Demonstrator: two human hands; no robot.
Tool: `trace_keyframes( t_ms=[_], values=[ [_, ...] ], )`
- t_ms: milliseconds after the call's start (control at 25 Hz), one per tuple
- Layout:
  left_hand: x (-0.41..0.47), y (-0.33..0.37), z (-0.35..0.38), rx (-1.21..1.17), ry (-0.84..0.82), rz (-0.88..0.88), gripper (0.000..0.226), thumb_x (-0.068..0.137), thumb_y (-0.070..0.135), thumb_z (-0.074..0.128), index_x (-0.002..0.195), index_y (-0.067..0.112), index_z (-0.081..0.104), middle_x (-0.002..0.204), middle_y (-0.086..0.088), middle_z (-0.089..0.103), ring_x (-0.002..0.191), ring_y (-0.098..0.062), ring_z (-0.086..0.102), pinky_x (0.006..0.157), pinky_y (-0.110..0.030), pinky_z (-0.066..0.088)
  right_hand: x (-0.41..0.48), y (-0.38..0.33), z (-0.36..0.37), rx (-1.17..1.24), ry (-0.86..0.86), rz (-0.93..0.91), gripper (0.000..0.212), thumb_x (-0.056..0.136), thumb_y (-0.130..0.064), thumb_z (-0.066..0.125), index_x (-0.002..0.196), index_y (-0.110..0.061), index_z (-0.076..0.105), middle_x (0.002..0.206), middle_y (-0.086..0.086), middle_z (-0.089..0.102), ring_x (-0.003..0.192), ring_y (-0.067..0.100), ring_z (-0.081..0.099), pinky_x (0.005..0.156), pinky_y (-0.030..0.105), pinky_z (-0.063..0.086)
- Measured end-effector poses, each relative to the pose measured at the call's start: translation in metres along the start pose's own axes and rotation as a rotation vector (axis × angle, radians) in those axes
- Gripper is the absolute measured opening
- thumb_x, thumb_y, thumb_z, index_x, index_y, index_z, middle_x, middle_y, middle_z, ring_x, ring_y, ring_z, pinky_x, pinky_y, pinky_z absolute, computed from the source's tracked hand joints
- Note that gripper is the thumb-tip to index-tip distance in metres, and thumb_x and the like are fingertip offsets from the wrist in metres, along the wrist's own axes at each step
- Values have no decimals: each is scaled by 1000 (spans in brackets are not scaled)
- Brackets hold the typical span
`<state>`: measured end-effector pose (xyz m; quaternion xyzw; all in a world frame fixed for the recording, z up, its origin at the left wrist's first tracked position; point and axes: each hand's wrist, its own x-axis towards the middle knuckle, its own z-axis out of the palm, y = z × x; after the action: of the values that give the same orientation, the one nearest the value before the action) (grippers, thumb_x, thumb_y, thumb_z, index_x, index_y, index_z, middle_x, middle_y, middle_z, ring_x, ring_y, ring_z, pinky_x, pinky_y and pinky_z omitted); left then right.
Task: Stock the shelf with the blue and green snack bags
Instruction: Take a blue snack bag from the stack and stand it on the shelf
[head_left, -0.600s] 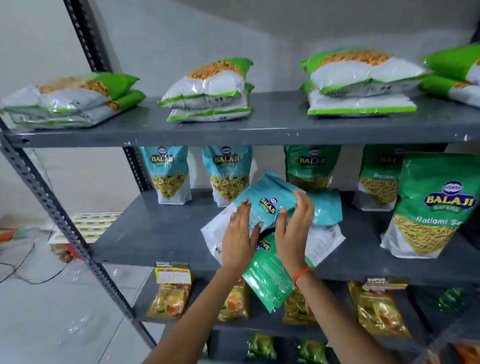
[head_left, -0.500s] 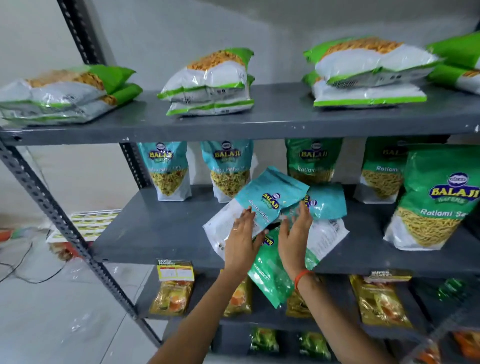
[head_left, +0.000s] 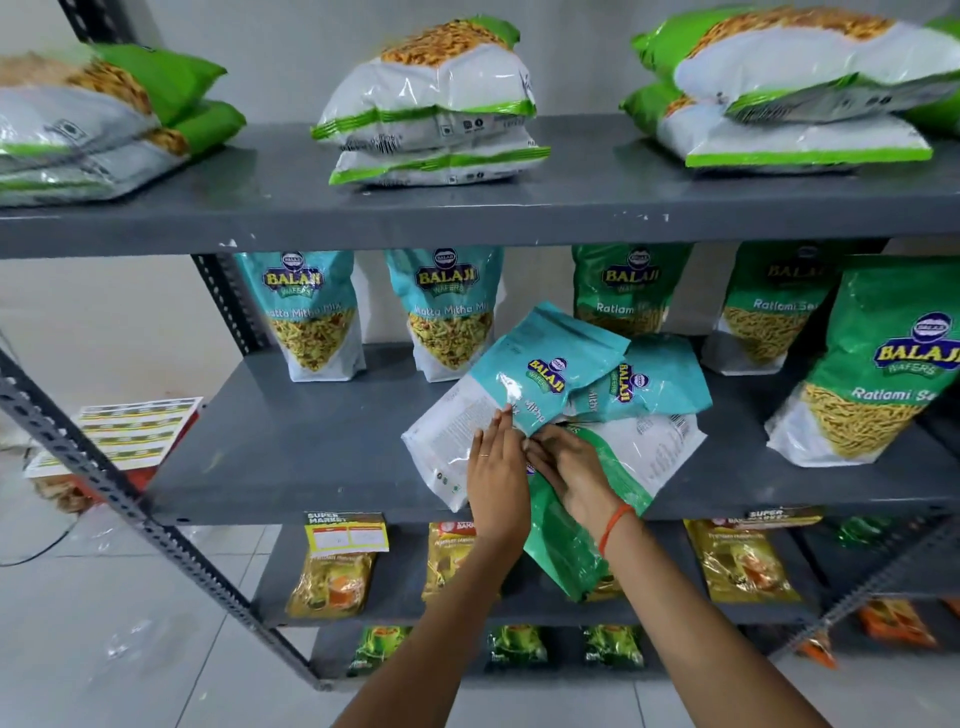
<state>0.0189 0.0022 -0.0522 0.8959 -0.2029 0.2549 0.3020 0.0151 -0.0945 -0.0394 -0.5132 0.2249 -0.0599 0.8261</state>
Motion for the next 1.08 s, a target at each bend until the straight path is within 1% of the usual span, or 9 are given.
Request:
trace_keyframes(
  t_ms=[120, 240, 360, 480, 640, 760, 840, 960, 1080],
  values=[
    [12, -3, -32, -209, 140, -180, 24, 93, 11, 42, 112, 7, 55, 111, -16, 65, 105, -33, 55, 92, -49, 47, 11, -4, 19, 59, -76, 42, 23, 97, -8, 37, 110, -10, 57, 98, 5, 64, 89, 11, 60, 81, 19, 53],
    [45, -24, -66, -381, 238, -389, 19, 95, 17, 42, 105, 5, 55, 93, -19, 65, 85, -34, 57, 74, -38, 44, 22, -11, 46, 28, -129, 58, 22, 99, -13, 35, 105, -11, 55, 95, 5, 59, 90, 11, 55, 94, 26, 45],
    [66, -49, -94, -589, 192, -569, 17, 94, 22, 47, 100, 7, 51, 89, -13, 64, 78, -22, 56, 70, -33, 44, 21, -17, 59, -117, -141, 30, 33, 99, -20, 36, 125, -6, 51, 121, 5, 59, 112, 15, 53, 104, 29, 40],
    [60, -69, -113, -866, 110, -747, 8, 91, 22, 55, 90, 15, 51, 79, 0, 56, 73, -14, 51, 66, -27, 42, 3, -26, 55, -156, -90, -34, 30, 96, -19, 43, 118, -2, 57, 110, 9, 64, 98, 19, 60, 89, 28, 49],
    [24, -68, -134, -1084, -15, -909, 12, 89, 20, 57, 78, 15, 58, 73, -5, 54, 69, -19, 49, 64, -32, 44, -44, -42, 25, -131, -70, -30, 11, 89, -16, 56, 86, -9, 64, 81, 4, 62, 74, 18, 57, 70, 30, 48],
    [4, -51, -153, -1237, -116, -913, 11, 91, 14, 52, 83, 10, 58, 73, -4, 57, 67, -20, 49, 56, -24, 48, -77, -62, 3, -91, -96, -54, 8, 86, -8, 57, 83, -11, 63, 82, 3, 63, 77, 15, 58, 71, 28, 49],
    [-4, -41, -160, -1296, -170, -889, 7, 84, 17, 57, 87, 10, 59, 82, -7, 54, 72, -20, 50, 63, -28, 45, -91, -74, -9, -89, -128, -79, 9, 85, -7, 59, 80, -13, 63, 74, -2, 68, 70, 9, 62, 63, 23, 53],
    [-9, -36, -160, -1334, -198, -881, 30, 70, 24, 63, 95, 8, 61, 92, -8, 55, 79, -19, 52, 68, -27, 50, -98, -83, -19, -69, -158, -109, 12, 85, -7, 59, 78, -15, 64, 60, -9, 71, 57, 1, 64, 51, 16, 52],
    [-11, -43, -154, -1343, -187, -886, 55, 75, 26, 64, 121, -2, 53, 109, -16, 50, 90, -23, 51, 72, -28, 55, -95, -84, -19, -75, -183, -119, 12, 86, -9, 57, 79, -16, 63, 61, -10, 71, 61, 1, 64, 56, 18, 53]
  ],
)
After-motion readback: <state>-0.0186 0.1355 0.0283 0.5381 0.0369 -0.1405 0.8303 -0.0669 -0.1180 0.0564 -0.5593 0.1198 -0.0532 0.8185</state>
